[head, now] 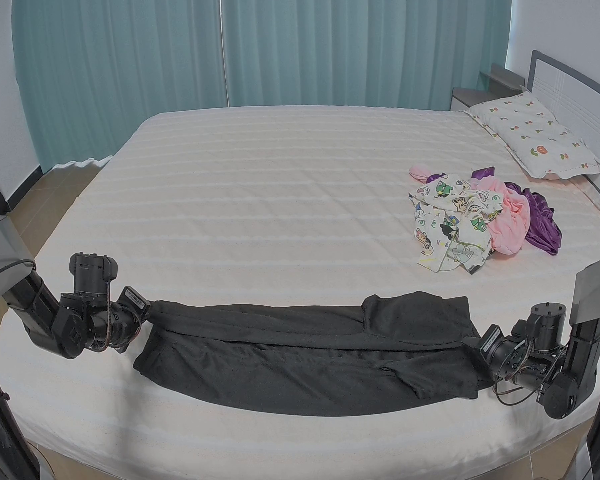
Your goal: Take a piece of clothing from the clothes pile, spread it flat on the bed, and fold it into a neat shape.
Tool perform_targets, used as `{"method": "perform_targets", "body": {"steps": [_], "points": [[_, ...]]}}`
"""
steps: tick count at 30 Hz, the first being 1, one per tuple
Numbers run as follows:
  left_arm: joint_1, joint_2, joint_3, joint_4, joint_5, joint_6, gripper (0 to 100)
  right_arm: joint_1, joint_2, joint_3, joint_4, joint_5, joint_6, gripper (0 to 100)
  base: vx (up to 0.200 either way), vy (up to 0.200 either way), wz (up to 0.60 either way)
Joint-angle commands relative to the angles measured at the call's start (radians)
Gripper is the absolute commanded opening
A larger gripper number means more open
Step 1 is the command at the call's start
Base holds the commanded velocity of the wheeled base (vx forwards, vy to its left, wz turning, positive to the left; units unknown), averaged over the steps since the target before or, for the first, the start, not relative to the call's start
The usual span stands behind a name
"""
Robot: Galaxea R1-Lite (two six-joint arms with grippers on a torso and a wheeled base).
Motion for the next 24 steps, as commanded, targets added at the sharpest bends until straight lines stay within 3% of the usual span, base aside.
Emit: {"method": "perform_targets", "body": {"steps": [1, 13, 14, 15, 24], "points": [[-0.002, 0.006, 0.015, 0.000, 0.002, 0.000, 0, 0.001, 0.010, 0.010, -0.011, 0.001, 0.001, 0, 0.000, 0.000, 0.00], [-0.013, -0.003, 0.075, 0.000, -0.002, 0.029, 0, 0.000, 0.014, 0.019, -0.011, -0.001, -0.001, 0, 0.000, 0.000, 0.00], [-0.013, -0.005, 0.083, 0.000, -0.002, 0.036, 0, 0.000, 0.014, 0.020, -0.011, -0.001, -0.001, 100, 0.000, 0.000, 0.00], [-0.013, -0.005, 0.090, 0.000, -0.002, 0.046, 100, -0.002, 0.014, 0.022, -0.011, -0.001, -0.001, 100, 0.000, 0.000, 0.00], [-0.002, -0.105, 0.115, 0.004, -0.008, 0.038, 100, -0.025, -0.058, 0.047, -0.011, 0.001, 0.010, 100, 0.000, 0.000, 0.00]]}}
